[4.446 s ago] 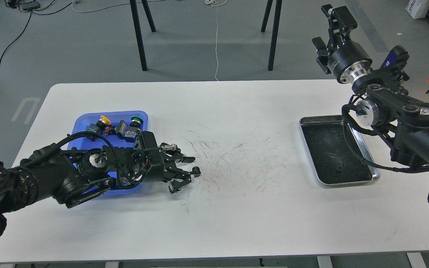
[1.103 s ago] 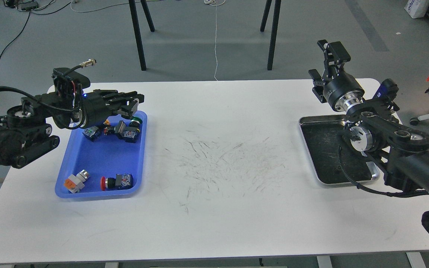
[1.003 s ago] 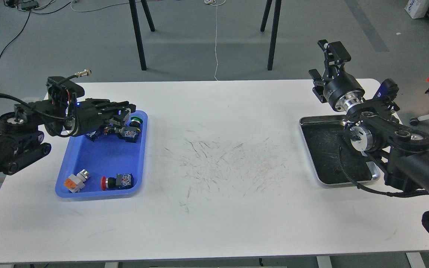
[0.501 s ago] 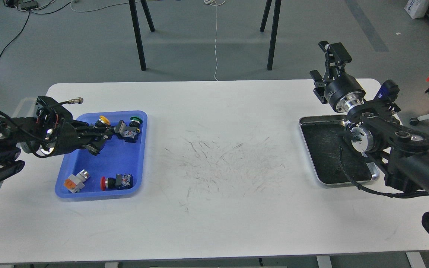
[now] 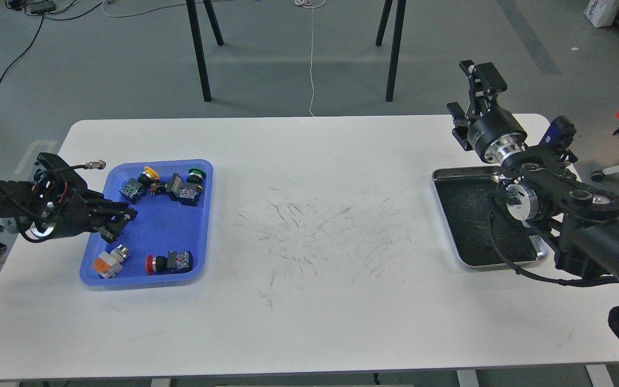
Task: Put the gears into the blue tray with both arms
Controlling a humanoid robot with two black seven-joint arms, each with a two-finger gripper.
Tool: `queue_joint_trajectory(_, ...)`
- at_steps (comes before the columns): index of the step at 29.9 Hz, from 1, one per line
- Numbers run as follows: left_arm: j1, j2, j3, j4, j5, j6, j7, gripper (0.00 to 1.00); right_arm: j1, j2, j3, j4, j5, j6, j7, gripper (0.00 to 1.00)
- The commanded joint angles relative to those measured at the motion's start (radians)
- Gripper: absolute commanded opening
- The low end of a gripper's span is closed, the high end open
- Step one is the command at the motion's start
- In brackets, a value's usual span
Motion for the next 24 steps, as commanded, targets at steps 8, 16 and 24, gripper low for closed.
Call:
queue_joint_trajectory(8, 0.001, -0.003, 0.005, 0.0, 0.001, 0.0, 0.0, 0.2, 0.0, 0.0, -0.002, 0.0, 0.0, 0.0, 0.0, 0.97)
queue_joint_trajectory(16, 0.008, -0.01, 0.005, 0.009, 0.001, 0.0, 0.0, 0.2, 0.005, 0.002, -0.009, -0.002, -0.001, 0.0, 0.0, 0.97)
queue_joint_trajectory(24, 0.018, -0.012, 0.006, 0.012, 0.001, 0.0, 0.0, 0.21, 0.008, 0.006, -0.012, -0.002, -0.005, -0.002, 0.0, 0.97)
